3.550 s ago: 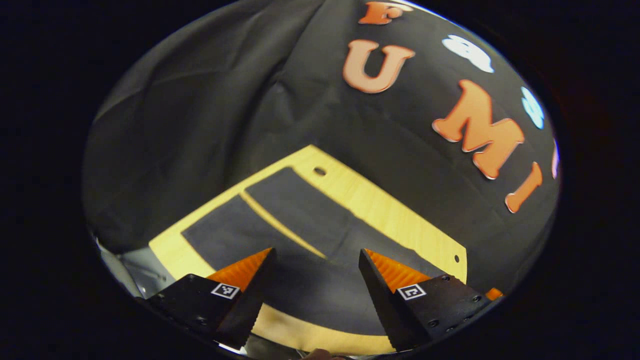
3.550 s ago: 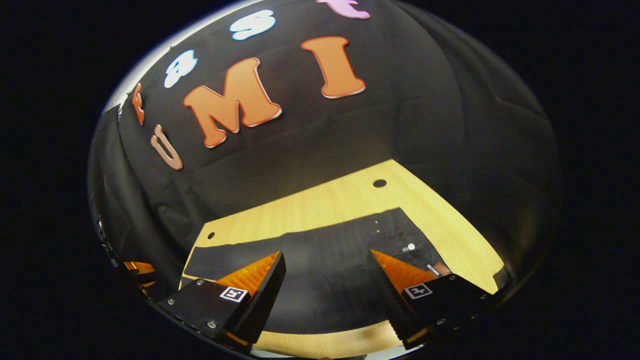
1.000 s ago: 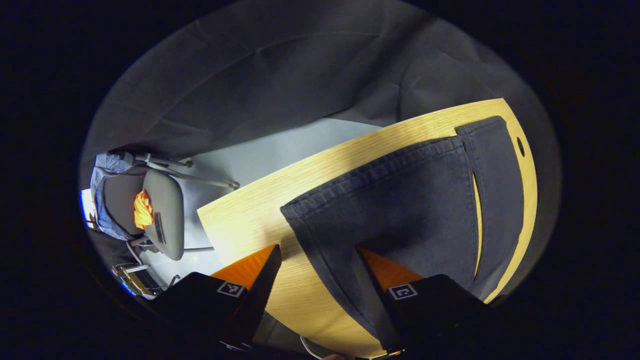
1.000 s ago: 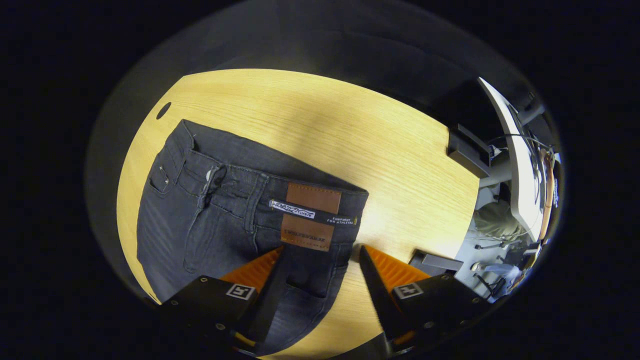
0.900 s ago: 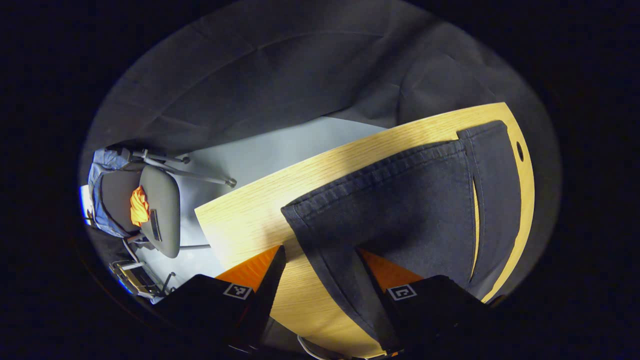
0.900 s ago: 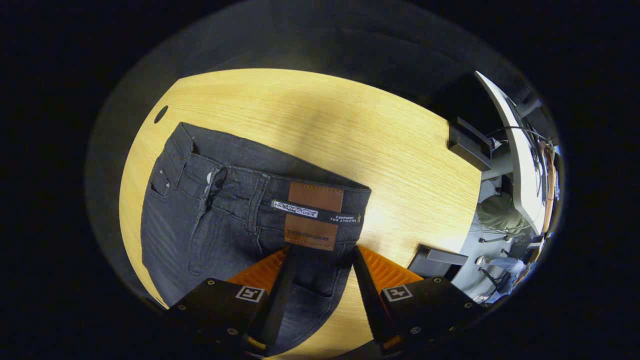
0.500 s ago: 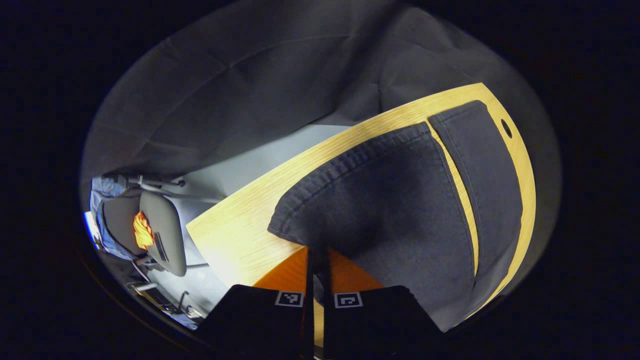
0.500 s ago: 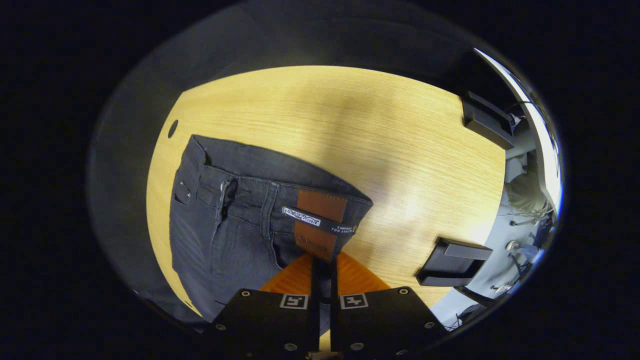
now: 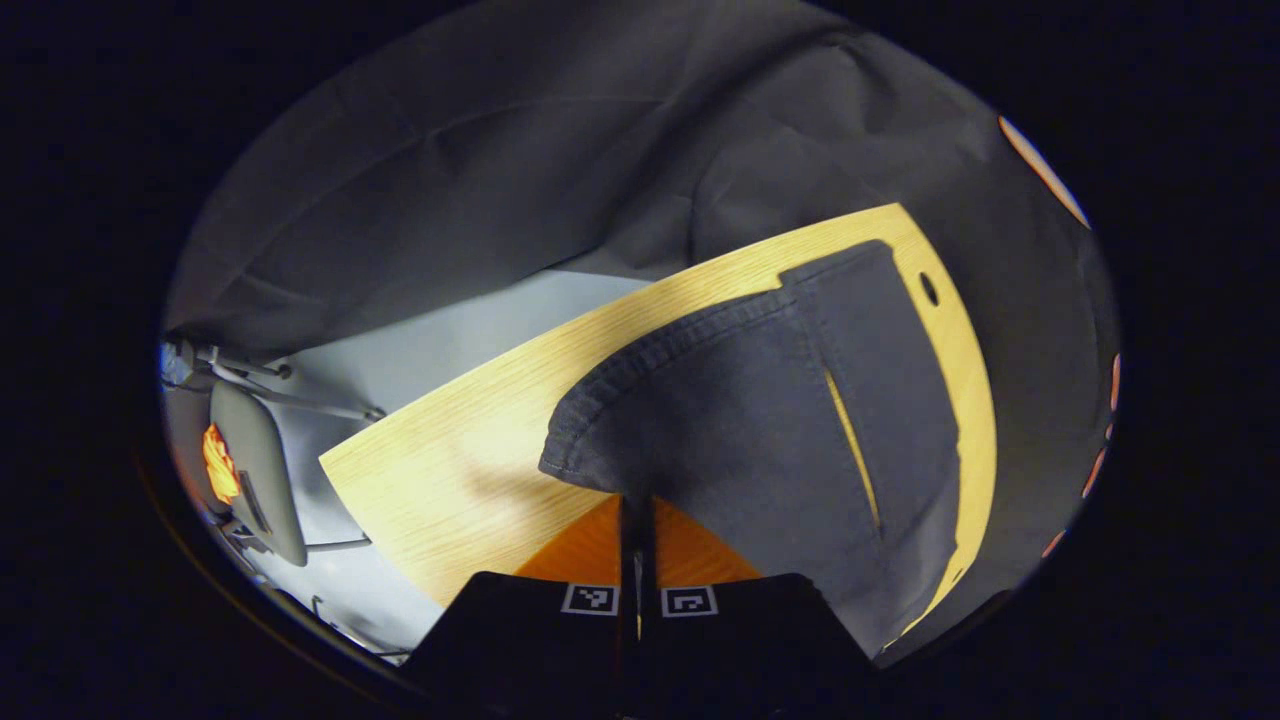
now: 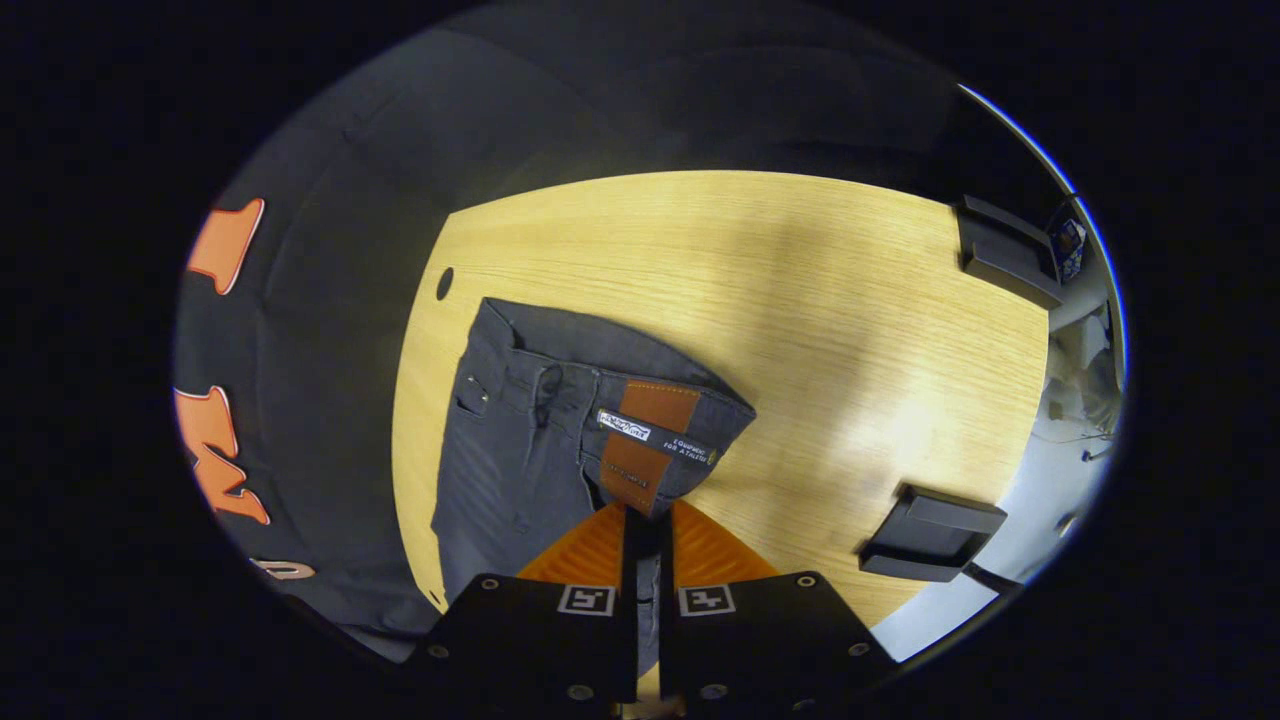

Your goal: Grasp the waist and the cuffs of the jeans and fold them to make the two legs overlap; first hold the waist and fold one-third of the jeans toward the cuffs, then hold the cuffs and fold the remaining one-third in the same direction to finish folding.

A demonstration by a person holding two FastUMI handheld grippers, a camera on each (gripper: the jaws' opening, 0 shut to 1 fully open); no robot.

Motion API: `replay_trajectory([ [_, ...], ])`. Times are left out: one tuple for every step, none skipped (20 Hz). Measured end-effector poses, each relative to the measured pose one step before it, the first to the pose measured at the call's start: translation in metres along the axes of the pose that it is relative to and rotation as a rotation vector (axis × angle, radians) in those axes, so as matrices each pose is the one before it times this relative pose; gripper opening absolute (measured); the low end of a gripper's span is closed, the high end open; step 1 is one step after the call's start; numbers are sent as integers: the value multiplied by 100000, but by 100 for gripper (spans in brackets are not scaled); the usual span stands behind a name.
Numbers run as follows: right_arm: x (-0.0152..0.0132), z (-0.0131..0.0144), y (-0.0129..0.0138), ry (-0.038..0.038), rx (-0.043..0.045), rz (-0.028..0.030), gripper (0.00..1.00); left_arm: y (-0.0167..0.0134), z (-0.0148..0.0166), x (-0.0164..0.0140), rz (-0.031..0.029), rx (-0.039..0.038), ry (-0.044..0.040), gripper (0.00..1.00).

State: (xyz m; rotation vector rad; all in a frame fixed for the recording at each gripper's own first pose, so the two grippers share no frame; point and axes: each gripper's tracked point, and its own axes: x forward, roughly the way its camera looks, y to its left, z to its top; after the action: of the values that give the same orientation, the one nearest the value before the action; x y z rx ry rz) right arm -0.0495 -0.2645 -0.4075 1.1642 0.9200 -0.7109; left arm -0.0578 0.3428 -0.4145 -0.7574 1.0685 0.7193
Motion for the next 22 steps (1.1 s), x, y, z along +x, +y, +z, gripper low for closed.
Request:
replay_trajectory([
  [-169,39,551,-838,1172,1594,9,-451,465,-800,-2647,75,-1258,1],
  [-230,9,643,-23,575,1320,9,-558,303,-743,-2751,-176,-1077,1],
  [-269,54,541,-487,33,1324,9,-668,443,-853,-2633,-62,-1418,1],
  [-450,41,673,-247,-1316,1314,9,-807,570,-735,-2527,184,-1381,1],
  [-414,250,692,-877,-1189,890,9,-1091,706,-369,-2972,410,-2052,1],
  [-301,165,726,-210,-851,1073,9,-777,712,-473,-2157,311,-1471,1],
  [-177,178,696,-677,531,484,9,-772,364,-264,-2189,236,-1015,1],
  [-179,156,944,132,1125,1815,9,-658,504,-209,-1564,-191,-534,1],
  [-283,326,671,-603,708,1210,9,-1009,532,220,-2225,380,-607,1],
  [-132,135,547,173,-36,483,9,-925,799,117,-1635,829,-1393,1],
  [-80,272,401,-709,-348,94,9,-740,515,35,-1317,1186,-511,1],
  [58,147,584,-110,-330,187,9,-666,752,266,-775,757,-1103,1],
  [-63,214,752,-595,-229,630,9,-518,402,401,-48,728,3,1],
  [-6,248,697,-222,-97,642,9,-724,568,319,-838,-127,-601,1],
  [105,87,514,17,-129,444,9,-465,370,221,-146,1126,-251,1],
  [151,212,344,50,-62,89,9,-132,427,289,443,624,-305,1],
  [54,137,242,228,-101,-142,9,-175,190,198,254,515,-26,1],
  [173,164,300,207,13,55,9,-304,440,126,-133,296,-292,1],
  [100,196,285,200,20,188,9,-261,448,186,2,-50,-283,1],
  [50,186,317,227,-556,113,9,-311,423,93,-98,384,-32,1],
  [221,134,281,184,-1053,-151,9,-214,305,292,244,959,-345,1],
  [256,215,477,394,-1228,-118,9,-542,494,326,144,1525,37,1],
])
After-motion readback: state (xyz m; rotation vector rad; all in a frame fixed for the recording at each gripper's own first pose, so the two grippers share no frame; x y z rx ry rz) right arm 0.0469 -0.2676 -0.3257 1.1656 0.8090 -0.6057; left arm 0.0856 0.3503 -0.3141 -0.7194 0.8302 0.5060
